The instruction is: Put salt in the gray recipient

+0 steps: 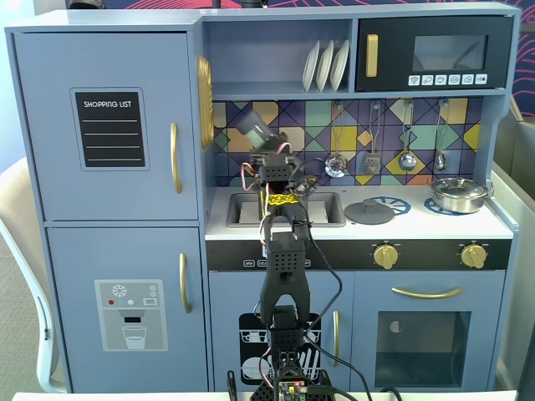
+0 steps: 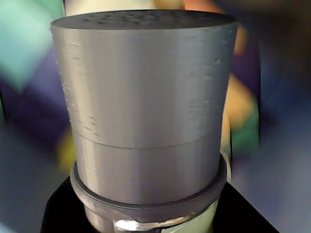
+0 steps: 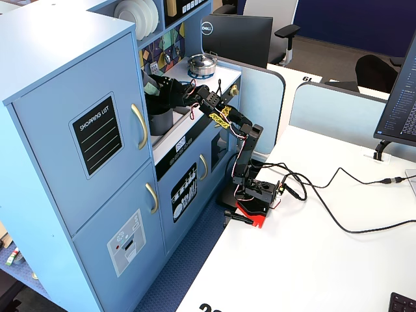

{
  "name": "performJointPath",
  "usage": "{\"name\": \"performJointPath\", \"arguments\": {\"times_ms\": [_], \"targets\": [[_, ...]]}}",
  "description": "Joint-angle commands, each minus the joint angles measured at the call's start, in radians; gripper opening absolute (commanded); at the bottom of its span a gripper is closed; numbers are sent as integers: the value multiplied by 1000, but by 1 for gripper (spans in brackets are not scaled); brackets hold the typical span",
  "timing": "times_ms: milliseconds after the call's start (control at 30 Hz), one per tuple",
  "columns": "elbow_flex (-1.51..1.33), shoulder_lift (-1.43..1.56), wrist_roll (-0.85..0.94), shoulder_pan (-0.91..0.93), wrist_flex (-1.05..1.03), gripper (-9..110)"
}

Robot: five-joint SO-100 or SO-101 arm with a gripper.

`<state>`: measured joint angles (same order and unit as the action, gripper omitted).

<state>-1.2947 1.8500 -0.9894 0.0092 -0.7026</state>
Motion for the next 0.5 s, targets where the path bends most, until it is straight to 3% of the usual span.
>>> {"name": "performJointPath", "arguments": {"times_ms": [0, 467], "targets": [[-8, 54, -21, 29, 0, 0], [137, 0, 12, -86, 176, 0]]}}
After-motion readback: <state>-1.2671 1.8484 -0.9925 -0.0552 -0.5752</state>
